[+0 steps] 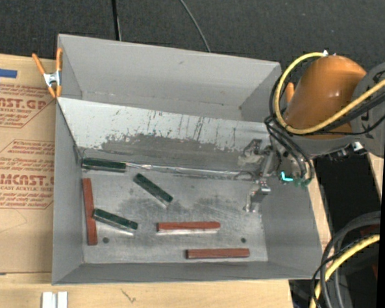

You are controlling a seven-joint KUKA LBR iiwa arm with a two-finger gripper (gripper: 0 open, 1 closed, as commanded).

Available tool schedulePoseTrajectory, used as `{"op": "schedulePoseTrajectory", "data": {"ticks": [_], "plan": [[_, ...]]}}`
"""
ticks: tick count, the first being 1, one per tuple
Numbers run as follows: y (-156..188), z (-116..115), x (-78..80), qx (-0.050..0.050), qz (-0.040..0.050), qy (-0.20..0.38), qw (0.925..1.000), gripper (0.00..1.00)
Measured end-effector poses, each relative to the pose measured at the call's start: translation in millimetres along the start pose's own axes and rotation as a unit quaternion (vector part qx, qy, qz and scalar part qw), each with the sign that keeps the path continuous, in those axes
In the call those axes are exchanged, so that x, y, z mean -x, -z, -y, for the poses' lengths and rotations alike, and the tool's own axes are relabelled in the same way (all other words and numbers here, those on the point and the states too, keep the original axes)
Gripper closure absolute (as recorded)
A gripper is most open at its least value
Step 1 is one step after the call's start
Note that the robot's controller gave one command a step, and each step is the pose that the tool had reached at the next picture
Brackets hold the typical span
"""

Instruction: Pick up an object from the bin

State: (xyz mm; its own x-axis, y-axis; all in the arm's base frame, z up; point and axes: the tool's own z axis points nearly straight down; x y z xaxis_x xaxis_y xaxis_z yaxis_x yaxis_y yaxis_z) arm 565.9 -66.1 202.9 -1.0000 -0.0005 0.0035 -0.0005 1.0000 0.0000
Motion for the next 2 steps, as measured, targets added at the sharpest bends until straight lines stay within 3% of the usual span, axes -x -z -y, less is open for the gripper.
{"op": "schedulePoseTrajectory", "data": {"ticks": [1, 2], "plan": [[-13, 6, 1.0, 0.000, 0.0041, -0.022, 0.9998, 0.00], [-68, -26, -23.5, -0.001, 0.0041, 0.012, 0.9999, 0.00]]}}
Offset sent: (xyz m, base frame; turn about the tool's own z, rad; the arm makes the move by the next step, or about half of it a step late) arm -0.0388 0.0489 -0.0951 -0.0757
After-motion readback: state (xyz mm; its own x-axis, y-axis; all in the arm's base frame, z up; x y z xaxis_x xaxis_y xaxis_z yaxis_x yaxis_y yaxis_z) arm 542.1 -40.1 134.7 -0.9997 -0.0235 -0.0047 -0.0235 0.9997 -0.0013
